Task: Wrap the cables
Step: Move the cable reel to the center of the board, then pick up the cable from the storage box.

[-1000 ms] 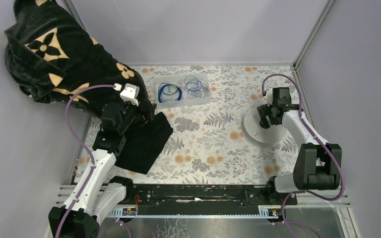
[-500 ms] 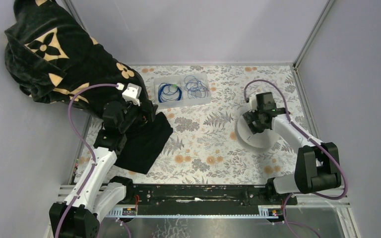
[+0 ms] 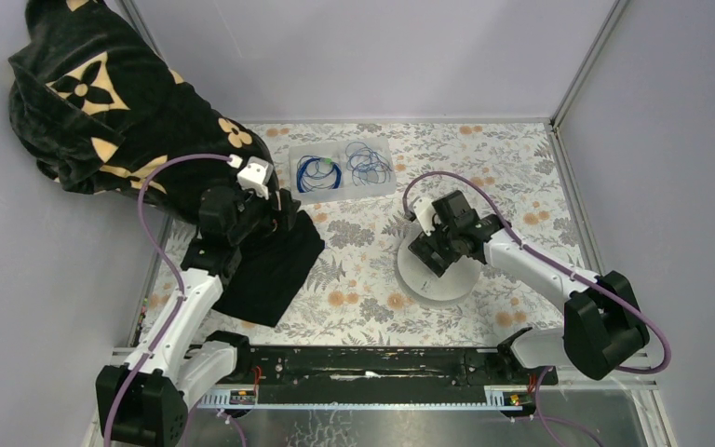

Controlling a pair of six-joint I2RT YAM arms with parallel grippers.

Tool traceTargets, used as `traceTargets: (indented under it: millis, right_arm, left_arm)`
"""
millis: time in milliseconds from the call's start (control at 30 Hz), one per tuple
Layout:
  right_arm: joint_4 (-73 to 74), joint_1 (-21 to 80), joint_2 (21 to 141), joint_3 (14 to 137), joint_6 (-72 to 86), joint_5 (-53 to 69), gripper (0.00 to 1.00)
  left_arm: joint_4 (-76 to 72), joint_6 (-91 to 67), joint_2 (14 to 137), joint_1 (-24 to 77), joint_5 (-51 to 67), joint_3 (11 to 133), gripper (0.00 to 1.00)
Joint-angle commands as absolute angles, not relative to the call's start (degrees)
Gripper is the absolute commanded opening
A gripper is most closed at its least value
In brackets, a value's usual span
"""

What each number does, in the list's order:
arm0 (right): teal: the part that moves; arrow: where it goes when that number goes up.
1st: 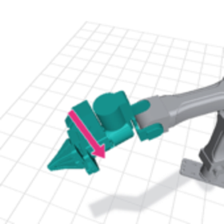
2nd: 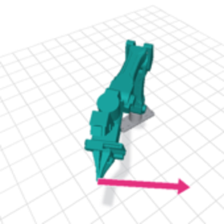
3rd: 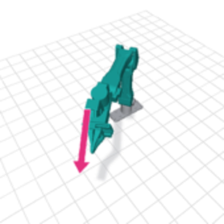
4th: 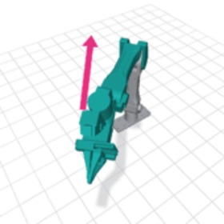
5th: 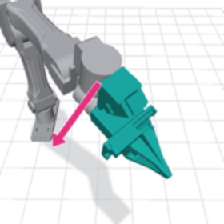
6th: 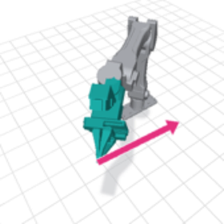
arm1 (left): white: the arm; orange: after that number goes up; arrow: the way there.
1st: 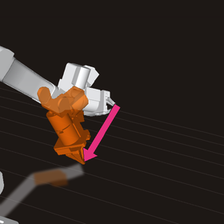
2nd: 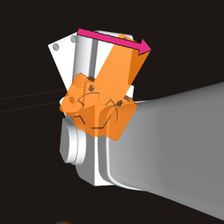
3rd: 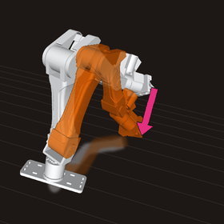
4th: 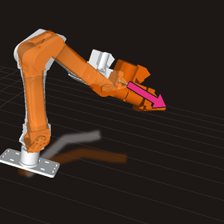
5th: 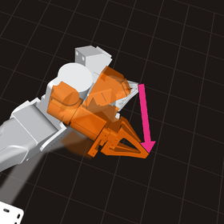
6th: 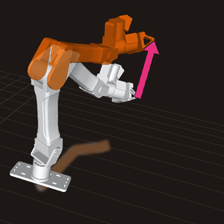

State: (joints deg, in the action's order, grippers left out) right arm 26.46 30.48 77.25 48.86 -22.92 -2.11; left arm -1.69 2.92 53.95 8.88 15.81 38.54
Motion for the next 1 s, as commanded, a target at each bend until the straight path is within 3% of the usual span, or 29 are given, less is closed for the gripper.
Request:
traceTargets:
  millis: [0, 433, 700, 967]
  right_arm:
    - [25.7, 31.1, 75.8, 50.6, -23.7, 1.3, 0.99]
    - [25.6, 30.5, 67.7, 51.0, -23.4, -4.5, 0.99]
    - [23.5, 21.5, 66.7, 54.9, -18.0, 10.2, 0.99]
    - [22.3, 19.0, 64.1, 52.5, -18.1, 11.3, 0.99]
  left_arm:
    - [-3.7, 7.9, 55.0, 8.7, 21.0, 39.1, 1.00]
    - [-0.2, 17.1, 66.5, 11.0, 25.0, 44.6, 1.00]
    - [3.5, 17.9, 82.8, 17.7, 21.6, 58.2, 1.00]
    - [5.0, 10.6, 100.0, 21.6, 17.6, 73.7, 1.00]
